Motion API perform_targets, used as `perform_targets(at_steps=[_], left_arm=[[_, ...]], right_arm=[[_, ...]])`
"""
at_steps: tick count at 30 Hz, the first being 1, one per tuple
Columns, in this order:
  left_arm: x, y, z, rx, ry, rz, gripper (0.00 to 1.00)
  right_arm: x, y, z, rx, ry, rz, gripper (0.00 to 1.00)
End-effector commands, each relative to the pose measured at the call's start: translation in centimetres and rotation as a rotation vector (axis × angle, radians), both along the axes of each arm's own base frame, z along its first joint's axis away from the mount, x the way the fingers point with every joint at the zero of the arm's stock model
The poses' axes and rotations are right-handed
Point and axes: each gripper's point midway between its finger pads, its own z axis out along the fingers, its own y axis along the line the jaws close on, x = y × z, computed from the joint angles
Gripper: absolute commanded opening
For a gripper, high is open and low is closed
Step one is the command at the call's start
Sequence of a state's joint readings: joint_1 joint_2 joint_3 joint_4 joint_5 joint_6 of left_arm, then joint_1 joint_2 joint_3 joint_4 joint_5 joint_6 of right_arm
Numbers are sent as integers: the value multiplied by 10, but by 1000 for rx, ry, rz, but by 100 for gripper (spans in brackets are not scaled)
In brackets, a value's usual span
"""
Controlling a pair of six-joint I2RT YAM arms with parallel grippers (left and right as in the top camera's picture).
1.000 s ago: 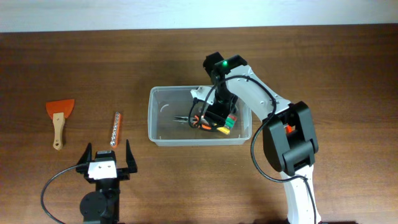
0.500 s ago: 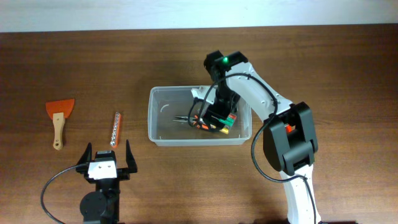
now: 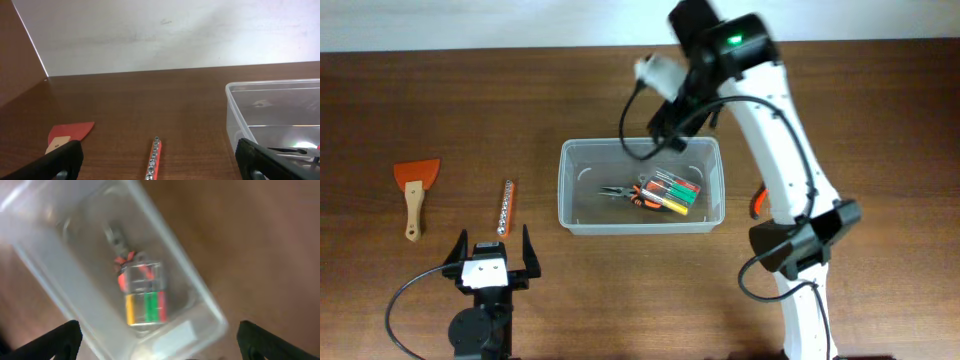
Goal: Pack container
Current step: 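Move the right gripper over the red-black cutters at right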
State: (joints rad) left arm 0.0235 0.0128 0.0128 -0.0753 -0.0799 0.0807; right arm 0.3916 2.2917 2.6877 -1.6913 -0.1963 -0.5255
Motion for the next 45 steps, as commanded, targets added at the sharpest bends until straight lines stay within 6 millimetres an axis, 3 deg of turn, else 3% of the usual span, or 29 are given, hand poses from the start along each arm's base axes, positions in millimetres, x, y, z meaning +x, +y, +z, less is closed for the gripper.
perform_targets(at_steps=[1, 5, 6, 10, 13, 15, 18, 21, 30, 34, 39, 45], left_arm=[[0, 0, 0, -13, -4, 2, 99], [0, 0, 0, -13, -4, 2, 99], [0, 0, 0, -13, -4, 2, 99], [0, 0, 0, -13, -4, 2, 99], [0, 0, 0, -13, -4, 2, 99], [0, 0, 0, -13, -4, 2, 99], [0, 0, 0, -13, -4, 2, 99], [0, 0, 0, -13, -4, 2, 99], [0, 0, 0, -13, -4, 2, 99], [0, 0, 0, -13, -4, 2, 99], [0, 0, 0, -13, -4, 2, 99], [0, 0, 0, -13, -4, 2, 99]], right_arm=[[17, -52, 53, 2, -145, -248, 99], [20, -108, 86, -19, -230, -481, 99], [16, -131, 102, 0, -259, -567, 99], [3, -169, 133, 34, -320, -679, 99], [-13, -193, 144, 30, -333, -733, 99], [-27, -209, 142, 5, -311, -760, 99], [-48, -233, 121, -47, -223, -811, 99], [-69, -256, 85, -113, -92, -832, 99], [-73, -290, -10, -84, 128, -870, 99], [-71, -289, -47, -90, 165, -863, 99], [-68, -270, -93, -112, 173, -738, 99], [-66, -260, -132, -154, 146, -617, 99]])
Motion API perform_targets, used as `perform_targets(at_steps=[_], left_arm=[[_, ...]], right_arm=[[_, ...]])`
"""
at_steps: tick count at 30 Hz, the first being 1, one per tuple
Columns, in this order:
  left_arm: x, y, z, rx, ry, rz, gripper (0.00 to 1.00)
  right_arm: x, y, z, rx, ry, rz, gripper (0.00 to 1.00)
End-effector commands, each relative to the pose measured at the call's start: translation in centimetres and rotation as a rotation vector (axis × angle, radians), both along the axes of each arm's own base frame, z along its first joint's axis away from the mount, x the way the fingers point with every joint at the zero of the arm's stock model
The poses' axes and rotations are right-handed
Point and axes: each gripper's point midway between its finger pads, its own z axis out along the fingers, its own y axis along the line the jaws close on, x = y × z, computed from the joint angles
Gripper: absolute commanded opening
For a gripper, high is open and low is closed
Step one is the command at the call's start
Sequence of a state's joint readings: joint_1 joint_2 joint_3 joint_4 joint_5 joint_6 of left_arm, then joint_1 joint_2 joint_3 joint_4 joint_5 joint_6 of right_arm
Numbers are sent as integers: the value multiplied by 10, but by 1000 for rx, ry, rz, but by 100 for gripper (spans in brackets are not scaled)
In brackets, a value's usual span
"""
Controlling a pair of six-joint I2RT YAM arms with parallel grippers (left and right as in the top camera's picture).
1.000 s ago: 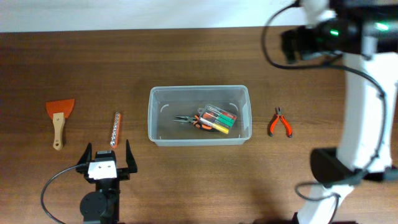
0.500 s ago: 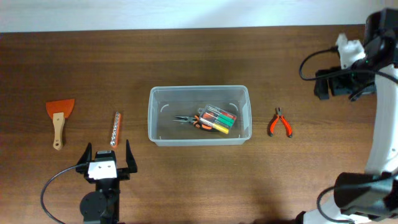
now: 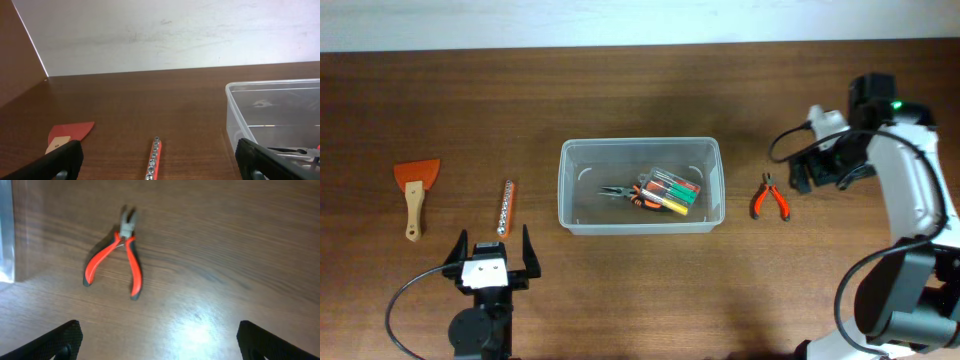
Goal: Pack container
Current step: 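Move the right gripper over the red-black cutters at right, then lower the right gripper onto the cutters' pivot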
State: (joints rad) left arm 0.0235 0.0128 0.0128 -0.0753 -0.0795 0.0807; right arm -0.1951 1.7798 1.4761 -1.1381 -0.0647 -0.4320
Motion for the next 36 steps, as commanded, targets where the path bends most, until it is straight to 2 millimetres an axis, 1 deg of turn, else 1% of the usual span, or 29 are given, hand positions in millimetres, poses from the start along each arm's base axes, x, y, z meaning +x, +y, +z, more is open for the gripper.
perform_targets(at_steps=[1, 5, 11, 20, 26, 32, 35, 36], left_arm=[[0, 0, 0, -12, -4, 2, 99], [0, 0, 0, -12, -4, 2, 99], [0, 0, 0, -13, -4, 2, 99], [0, 0, 0, -12, -4, 2, 99], [0, 0, 0, -12, -4, 2, 99], [0, 0, 0, -12, -4, 2, 99], [0, 0, 0, -12, -4, 2, 99], [0, 0, 0, -12, -4, 2, 99]], right_arm=[[-5, 5, -21, -25, 8, 86, 99], [-5, 3, -33, -29, 13, 84, 99], [4, 2, -47, -30, 15, 89, 99], [2, 5, -76, -3, 82, 136, 99], [5, 5, -83, 1, 86, 136, 98], [12, 4, -89, -3, 69, 139, 99], [14, 5, -94, 1, 68, 153, 99], [14, 6, -98, 8, 74, 159, 99]])
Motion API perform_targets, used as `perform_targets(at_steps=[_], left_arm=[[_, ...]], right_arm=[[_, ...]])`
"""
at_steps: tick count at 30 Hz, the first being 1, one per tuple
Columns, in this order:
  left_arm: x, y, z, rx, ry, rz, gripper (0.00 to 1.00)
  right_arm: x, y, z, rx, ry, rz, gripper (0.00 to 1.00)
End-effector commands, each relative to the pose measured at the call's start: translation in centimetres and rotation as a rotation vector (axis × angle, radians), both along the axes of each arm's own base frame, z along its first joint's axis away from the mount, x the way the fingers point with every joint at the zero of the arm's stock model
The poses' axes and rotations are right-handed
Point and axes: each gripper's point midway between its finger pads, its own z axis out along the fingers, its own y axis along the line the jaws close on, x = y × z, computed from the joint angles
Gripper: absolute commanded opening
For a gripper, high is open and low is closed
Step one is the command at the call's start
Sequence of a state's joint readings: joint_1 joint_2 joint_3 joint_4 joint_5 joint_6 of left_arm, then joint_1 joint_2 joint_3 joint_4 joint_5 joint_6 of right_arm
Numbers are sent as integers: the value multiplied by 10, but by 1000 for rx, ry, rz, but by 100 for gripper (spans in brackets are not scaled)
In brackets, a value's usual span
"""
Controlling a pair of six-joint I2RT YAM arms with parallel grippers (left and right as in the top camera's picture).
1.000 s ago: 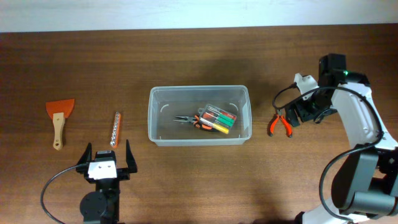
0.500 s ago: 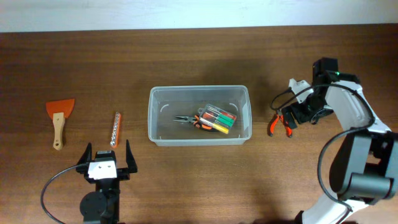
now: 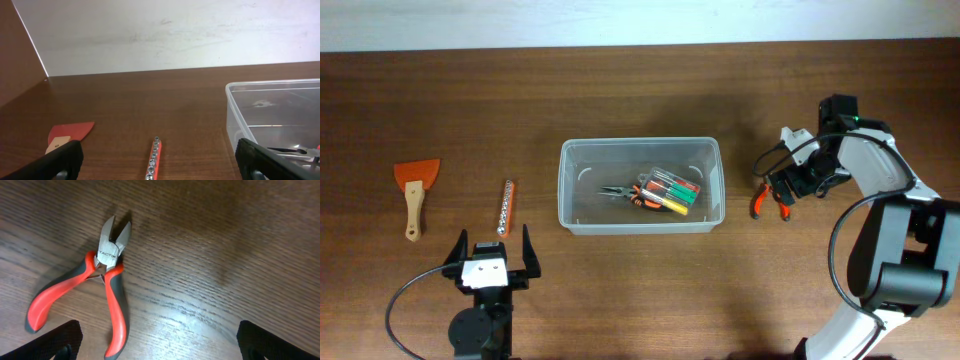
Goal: Pack container
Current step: 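Lower the right gripper onto the cutters' pivot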
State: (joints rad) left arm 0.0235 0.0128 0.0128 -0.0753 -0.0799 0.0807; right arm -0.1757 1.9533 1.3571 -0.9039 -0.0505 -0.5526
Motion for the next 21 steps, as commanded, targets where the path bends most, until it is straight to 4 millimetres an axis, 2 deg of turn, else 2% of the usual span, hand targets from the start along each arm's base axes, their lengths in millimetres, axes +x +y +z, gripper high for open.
perform_targets(at_steps=[1, 7, 21], left_arm=[[0, 0, 0, -13, -4, 2, 99], [0, 0, 0, -13, -4, 2, 99], [0, 0, 0, -13, -4, 1, 99]], right_arm=[[-1, 5, -14, 24, 26, 22, 99], [-3, 6, -22, 23, 47, 27, 99], [-3, 4, -23, 12, 50, 26, 99]])
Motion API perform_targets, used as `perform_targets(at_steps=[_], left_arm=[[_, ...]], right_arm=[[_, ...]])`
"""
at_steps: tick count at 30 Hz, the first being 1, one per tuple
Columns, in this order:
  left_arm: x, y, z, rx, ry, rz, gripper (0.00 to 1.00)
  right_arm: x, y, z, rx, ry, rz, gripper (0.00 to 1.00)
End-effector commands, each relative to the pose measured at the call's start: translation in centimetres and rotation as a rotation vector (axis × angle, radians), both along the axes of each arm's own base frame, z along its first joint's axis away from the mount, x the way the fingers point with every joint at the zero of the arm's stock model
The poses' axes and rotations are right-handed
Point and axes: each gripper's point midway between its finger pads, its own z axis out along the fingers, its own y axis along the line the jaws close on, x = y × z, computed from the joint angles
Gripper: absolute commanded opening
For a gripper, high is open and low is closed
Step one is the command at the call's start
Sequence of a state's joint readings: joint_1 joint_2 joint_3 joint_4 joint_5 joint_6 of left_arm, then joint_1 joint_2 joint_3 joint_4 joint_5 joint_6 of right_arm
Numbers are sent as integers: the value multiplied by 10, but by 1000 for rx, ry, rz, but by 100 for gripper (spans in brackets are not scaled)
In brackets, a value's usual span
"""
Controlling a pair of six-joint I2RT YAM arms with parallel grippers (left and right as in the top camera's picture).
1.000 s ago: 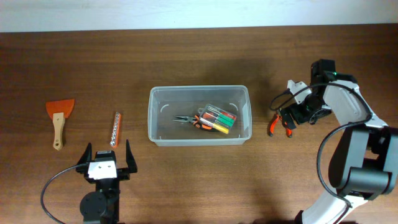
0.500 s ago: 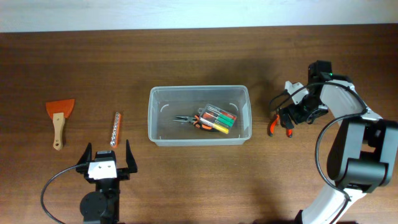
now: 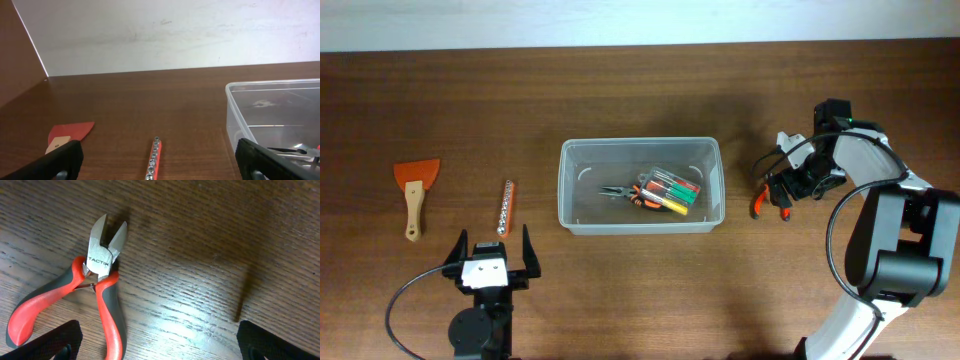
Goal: Pack container
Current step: 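Lower the right gripper onto the cutters' pivot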
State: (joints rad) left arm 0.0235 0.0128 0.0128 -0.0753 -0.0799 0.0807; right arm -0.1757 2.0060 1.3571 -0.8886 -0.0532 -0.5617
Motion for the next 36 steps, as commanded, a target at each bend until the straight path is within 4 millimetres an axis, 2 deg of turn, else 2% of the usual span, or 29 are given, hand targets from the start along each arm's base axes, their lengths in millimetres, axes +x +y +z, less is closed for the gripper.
perform_targets(at_steps=[1, 16, 36], left_arm=[[0, 0, 0, -13, -4, 2, 99], [0, 0, 0, -13, -4, 2, 99], [0, 0, 0, -13, -4, 2, 99]], right_arm=[[-2, 3, -5, 4, 14, 17, 99], [-12, -3, -5, -34, 58, 13, 99], [-13, -4, -5, -37, 63, 12, 99]])
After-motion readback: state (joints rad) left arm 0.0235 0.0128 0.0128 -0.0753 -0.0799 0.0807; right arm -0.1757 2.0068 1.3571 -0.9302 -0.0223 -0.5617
